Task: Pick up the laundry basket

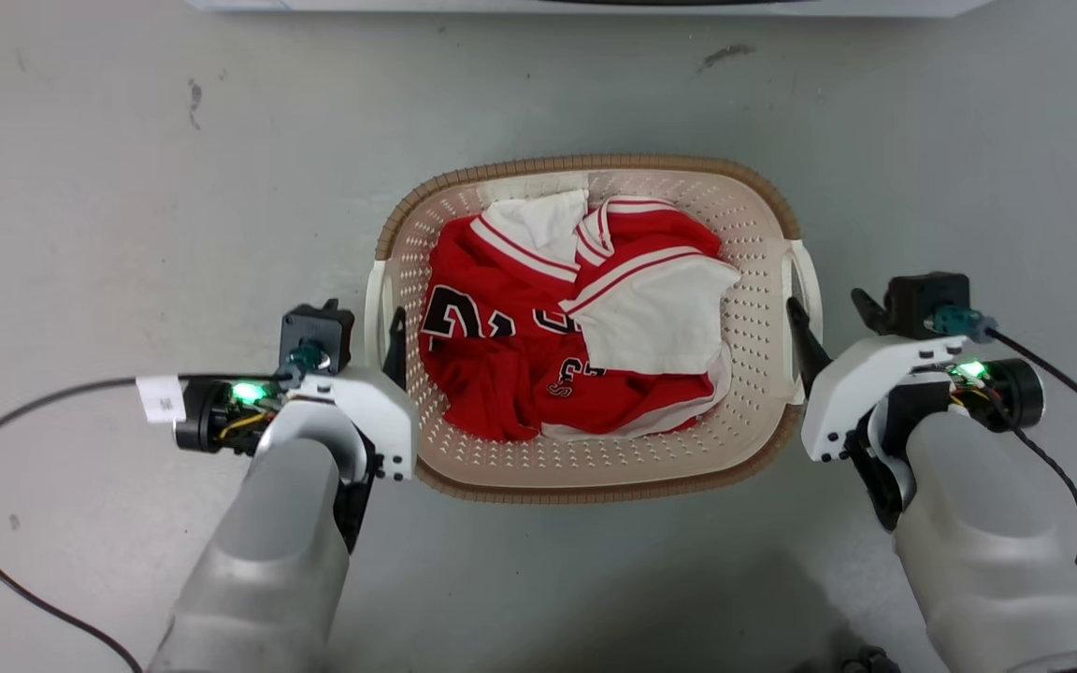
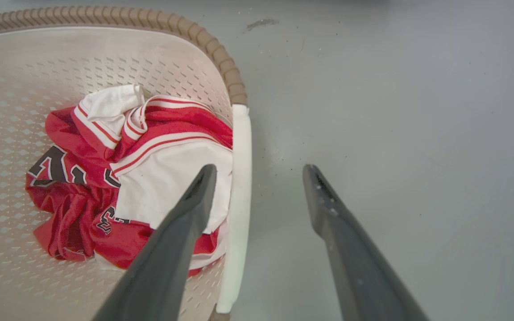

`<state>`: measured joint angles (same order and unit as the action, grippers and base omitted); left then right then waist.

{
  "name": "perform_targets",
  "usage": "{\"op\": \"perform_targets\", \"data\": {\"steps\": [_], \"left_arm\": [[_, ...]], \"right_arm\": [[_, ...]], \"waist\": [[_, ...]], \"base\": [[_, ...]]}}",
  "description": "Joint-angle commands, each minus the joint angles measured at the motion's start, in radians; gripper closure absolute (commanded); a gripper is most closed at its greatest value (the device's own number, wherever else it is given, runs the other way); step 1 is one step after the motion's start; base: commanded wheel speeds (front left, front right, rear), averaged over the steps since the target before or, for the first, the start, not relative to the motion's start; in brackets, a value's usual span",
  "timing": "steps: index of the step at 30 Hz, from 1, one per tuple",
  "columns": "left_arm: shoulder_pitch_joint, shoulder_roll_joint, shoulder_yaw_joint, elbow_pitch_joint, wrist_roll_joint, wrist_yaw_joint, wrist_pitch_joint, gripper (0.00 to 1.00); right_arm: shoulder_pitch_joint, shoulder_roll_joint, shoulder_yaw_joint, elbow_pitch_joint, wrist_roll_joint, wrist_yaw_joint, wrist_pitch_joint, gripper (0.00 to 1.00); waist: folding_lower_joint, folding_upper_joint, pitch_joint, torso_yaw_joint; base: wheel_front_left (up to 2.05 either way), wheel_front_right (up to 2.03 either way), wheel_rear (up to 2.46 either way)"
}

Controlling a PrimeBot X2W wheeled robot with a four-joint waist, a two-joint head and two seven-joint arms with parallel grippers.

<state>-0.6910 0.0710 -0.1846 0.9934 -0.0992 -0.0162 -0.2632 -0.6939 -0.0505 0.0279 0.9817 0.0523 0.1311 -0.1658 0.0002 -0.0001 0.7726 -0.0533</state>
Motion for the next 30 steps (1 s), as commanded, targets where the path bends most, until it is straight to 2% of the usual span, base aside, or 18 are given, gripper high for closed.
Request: {"op": "perform_targets", "data": {"steps": [1,14,21,22,23,24,30], "left_arm": [[-0.035,0.004,-0.002,0.037,0.001,-0.006,-0.002,0.00],[-0.173,-0.007,-0.041,0.227,-0.018,-0.063,0.079,0.00],[-0.198,-0.011,-0.057,0.254,-0.026,-0.062,0.076,0.00],[-0.198,-0.012,-0.057,0.257,-0.031,-0.063,0.081,0.07],[-0.199,-0.012,-0.055,0.260,-0.037,-0.066,0.083,0.47],[-0.200,-0.014,-0.057,0.262,-0.043,-0.073,0.085,1.00],[-0.197,-0.012,-0.074,0.274,-0.054,-0.074,0.086,1.00]], "right_arm": [[-0.032,0.000,0.009,0.038,0.007,-0.001,0.016,0.00],[-0.157,0.000,0.079,0.213,0.059,-0.001,0.063,0.00],[-0.194,-0.005,0.092,0.255,0.061,-0.001,0.057,0.00],[-0.196,-0.004,0.092,0.262,0.064,-0.001,0.065,0.00],[-0.199,-0.004,0.094,0.266,0.065,-0.001,0.067,0.56],[-0.202,-0.003,0.096,0.269,0.067,-0.001,0.068,1.00],[-0.212,-0.010,0.100,0.284,0.056,-0.001,0.065,1.00]], "waist": [[-0.0002,0.0001,0.014,0.002],[-0.0002,0.0001,0.071,0.007],[-0.0002,0.0001,0.090,0.013],[-0.0002,0.0001,0.091,0.014],[-0.0002,0.0001,0.093,0.015],[-0.0002,0.0001,0.095,0.016],[-0.0002,0.0001,0.096,0.024]], "base": [[0.00,0.00,0.00],[0.00,0.00,0.00],[0.00,0.00,0.00],[0.00,0.00,0.00],[0.00,0.00,0.00],[0.00,0.00,0.00],[0.00,0.00,0.00]]}}
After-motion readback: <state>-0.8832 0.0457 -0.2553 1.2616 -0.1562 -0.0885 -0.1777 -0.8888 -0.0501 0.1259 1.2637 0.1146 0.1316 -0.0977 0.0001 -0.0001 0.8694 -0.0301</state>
